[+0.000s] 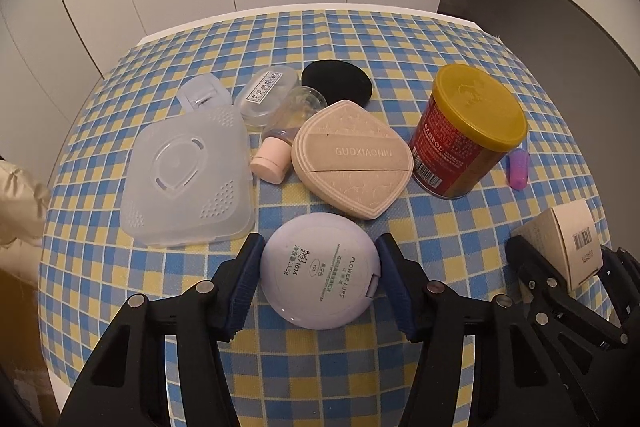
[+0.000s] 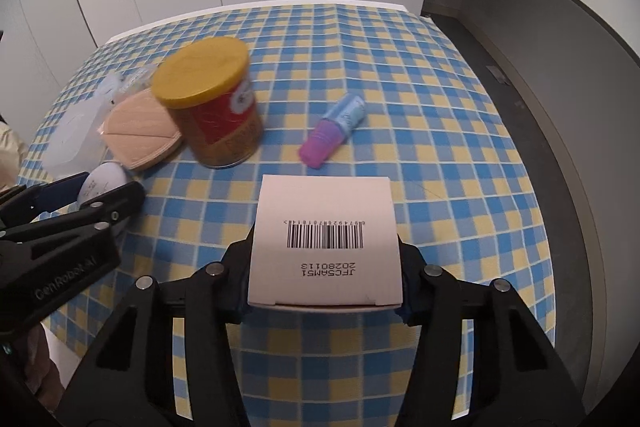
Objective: Organize objects
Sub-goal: 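Grasp the pink barcode box with the right tool while the left tool grasps the white compact, then lift the pink box with the right tool while the left tool lifts the white compact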
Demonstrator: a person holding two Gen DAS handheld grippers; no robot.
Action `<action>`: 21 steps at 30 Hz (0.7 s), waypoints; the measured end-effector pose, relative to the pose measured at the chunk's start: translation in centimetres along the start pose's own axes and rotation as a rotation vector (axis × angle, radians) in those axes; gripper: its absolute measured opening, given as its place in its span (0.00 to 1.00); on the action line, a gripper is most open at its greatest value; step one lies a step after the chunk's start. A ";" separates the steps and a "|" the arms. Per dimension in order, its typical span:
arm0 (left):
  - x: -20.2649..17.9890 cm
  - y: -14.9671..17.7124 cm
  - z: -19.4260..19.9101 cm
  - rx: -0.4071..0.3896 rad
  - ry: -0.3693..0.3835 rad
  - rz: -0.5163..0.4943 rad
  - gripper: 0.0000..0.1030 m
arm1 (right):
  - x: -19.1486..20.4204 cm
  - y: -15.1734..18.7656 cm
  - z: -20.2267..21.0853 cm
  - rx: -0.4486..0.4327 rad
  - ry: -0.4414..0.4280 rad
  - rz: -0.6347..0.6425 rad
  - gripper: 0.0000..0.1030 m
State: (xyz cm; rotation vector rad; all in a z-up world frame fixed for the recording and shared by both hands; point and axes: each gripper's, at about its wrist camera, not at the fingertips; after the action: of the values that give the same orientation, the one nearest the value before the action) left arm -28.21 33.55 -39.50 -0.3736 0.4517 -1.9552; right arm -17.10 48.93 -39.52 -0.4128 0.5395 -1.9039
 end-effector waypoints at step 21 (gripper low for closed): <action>2.8 -0.3 4.8 0.034 -0.029 0.047 0.56 | 2.6 -4.8 1.4 0.086 -0.008 -0.014 0.52</action>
State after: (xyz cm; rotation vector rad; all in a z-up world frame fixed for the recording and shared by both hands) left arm -27.36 30.42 -34.99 -0.3660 0.4054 -1.9076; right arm -21.05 47.89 -35.59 -0.3695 0.4485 -1.9308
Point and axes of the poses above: each gripper's, at about its wrist camera, not at the fingertips, and z roughly against the way its jaws point, x to its left, y to its underside, and after that the axes turned 6 degrees about -z, right-handed
